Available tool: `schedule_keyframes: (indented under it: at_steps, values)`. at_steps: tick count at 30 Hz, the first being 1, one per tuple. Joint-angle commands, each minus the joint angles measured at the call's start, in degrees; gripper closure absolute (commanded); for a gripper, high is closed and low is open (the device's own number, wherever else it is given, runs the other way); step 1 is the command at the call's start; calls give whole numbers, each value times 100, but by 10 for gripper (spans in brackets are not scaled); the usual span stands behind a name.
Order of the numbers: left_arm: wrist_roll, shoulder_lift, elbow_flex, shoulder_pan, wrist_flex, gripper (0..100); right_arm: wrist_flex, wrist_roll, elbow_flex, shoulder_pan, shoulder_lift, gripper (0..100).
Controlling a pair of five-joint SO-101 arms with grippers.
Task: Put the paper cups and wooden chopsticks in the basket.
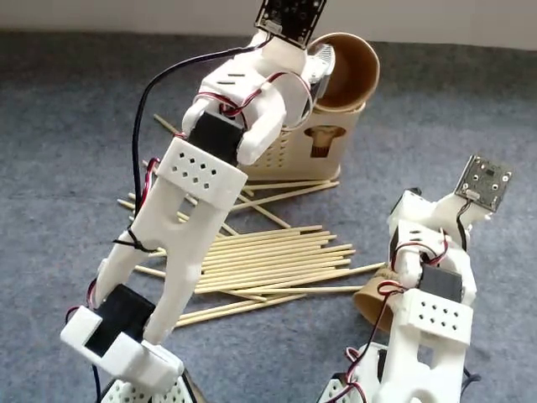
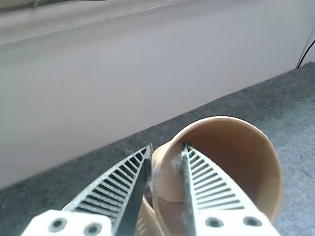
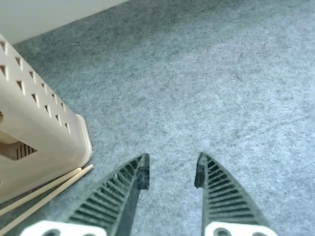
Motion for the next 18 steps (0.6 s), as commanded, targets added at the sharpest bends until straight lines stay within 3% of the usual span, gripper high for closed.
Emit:
schedule_keyframes:
  at_steps: [1,8,14,18]
  values:
    - [-26,-101,-40,-66,-123,888,-127,0,-66,-110,-66,840]
    - [9,-207,-84,-400,-123,889,-127,0,-66,-110,-66,840]
    - [914,-277,-101,-567,-114,889,-127,0,-66,-110,-66,840]
    - [958,-277,-110,-585,-123,889,-127,0,-66,-110,-66,840]
